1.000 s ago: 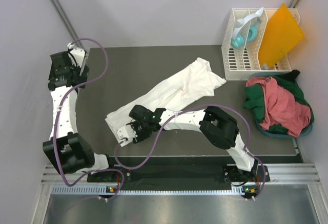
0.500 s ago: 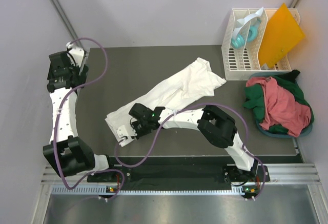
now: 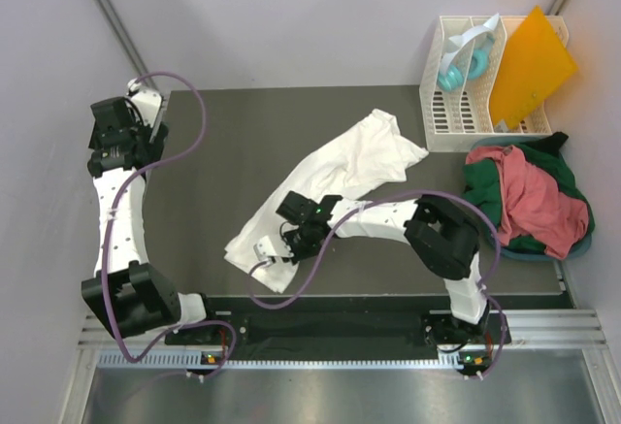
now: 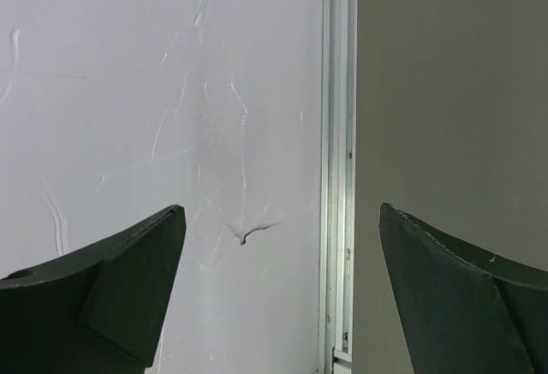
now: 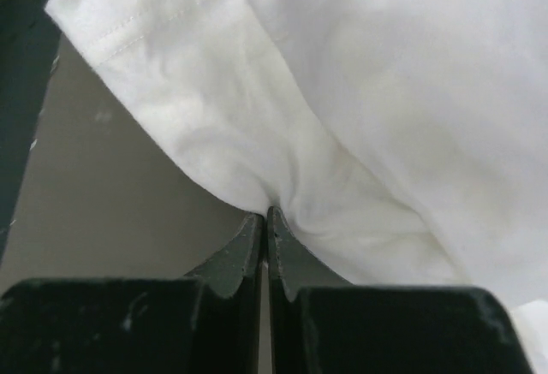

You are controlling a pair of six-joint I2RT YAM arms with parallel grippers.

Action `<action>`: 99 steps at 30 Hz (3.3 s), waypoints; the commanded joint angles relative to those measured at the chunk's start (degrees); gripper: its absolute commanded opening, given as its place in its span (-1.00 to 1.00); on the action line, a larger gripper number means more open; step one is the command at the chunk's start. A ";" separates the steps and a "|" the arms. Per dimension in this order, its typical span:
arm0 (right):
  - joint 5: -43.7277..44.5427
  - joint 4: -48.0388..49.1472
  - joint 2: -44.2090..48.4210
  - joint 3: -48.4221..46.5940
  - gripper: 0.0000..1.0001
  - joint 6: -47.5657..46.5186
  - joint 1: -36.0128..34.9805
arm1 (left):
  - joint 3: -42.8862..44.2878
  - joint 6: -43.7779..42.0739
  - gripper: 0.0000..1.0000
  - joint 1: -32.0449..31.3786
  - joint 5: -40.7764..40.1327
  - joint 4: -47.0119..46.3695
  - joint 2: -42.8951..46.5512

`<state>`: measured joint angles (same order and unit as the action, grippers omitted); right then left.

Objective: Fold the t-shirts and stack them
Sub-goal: Rotate the tshirt 80 degrees

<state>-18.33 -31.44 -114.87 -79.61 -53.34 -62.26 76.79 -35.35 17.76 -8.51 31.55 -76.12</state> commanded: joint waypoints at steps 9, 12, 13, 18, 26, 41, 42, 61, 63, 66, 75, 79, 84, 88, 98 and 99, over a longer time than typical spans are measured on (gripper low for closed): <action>-5.75 -11.10 11.50 12.73 -1.00 4.91 -0.23 | 4.50 -0.86 0.98 -0.27 10.88 1.31 -2.10; -6.28 -11.80 13.09 14.39 -1.00 5.44 -0.49 | 4.33 -1.91 0.98 -0.97 13.87 3.16 -2.72; -6.20 -11.80 13.53 14.83 -1.00 5.70 -0.49 | 3.81 -2.26 0.98 -1.06 14.83 4.04 -2.81; -5.57 -11.36 16.42 15.54 0.99 5.97 0.12 | 0.29 -3.23 0.98 -1.85 22.65 5.54 -2.81; -8.56 -15.05 20.21 2.46 0.99 17.21 6.43 | -2.26 0.36 0.98 -9.84 33.72 6.68 -7.11; -12.26 -36.94 10.89 -37.54 0.99 23.02 41.15 | 22.68 28.67 0.98 -27.95 51.83 -6.94 -48.21; -12.43 -37.63 11.16 -38.15 1.00 22.24 42.47 | 26.00 29.54 0.98 -29.09 52.28 -7.46 -49.81; -6.37 -39.40 13.36 -41.23 1.00 19.15 48.90 | 56.18 49.85 0.98 -36.83 64.84 -24.95 -79.79; -6.89 -39.22 13.18 -41.50 0.99 19.76 48.90 | 56.18 51.17 0.98 -37.53 64.94 -25.92 -80.94; -7.42 -39.31 13.18 -41.33 0.93 19.94 48.81 | 55.92 51.17 0.98 -38.32 64.76 -26.10 -81.73; -7.86 -38.96 13.09 -41.41 0.28 19.86 48.81 | 54.43 50.38 0.98 -39.82 62.74 -26.81 -82.00; -7.78 -38.87 13.09 -41.85 0.10 19.85 48.90 | 53.72 49.24 0.98 -40.52 59.76 -24.44 -81.56; -7.86 -38.43 12.83 -42.55 0.04 20.29 48.73 | 52.76 56.08 0.63 -40.61 61.15 -27.06 -82.52; -7.95 -38.26 12.56 -42.91 -0.07 20.47 47.94 | 51.44 56.80 -0.68 -41.14 60.46 -27.78 -82.09; -8.04 -38.61 12.92 -42.55 -0.11 20.56 46.79 | 51.26 56.88 -1.00 -40.88 50.89 -25.05 -80.60; -8.04 -38.61 12.83 -42.47 -0.11 20.47 46.79 | 51.18 57.50 -1.00 -40.09 50.18 -25.57 -80.33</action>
<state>-25.32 -70.32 -104.33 -120.11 -33.19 -14.74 129.51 22.06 -22.68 50.76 2.57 -157.03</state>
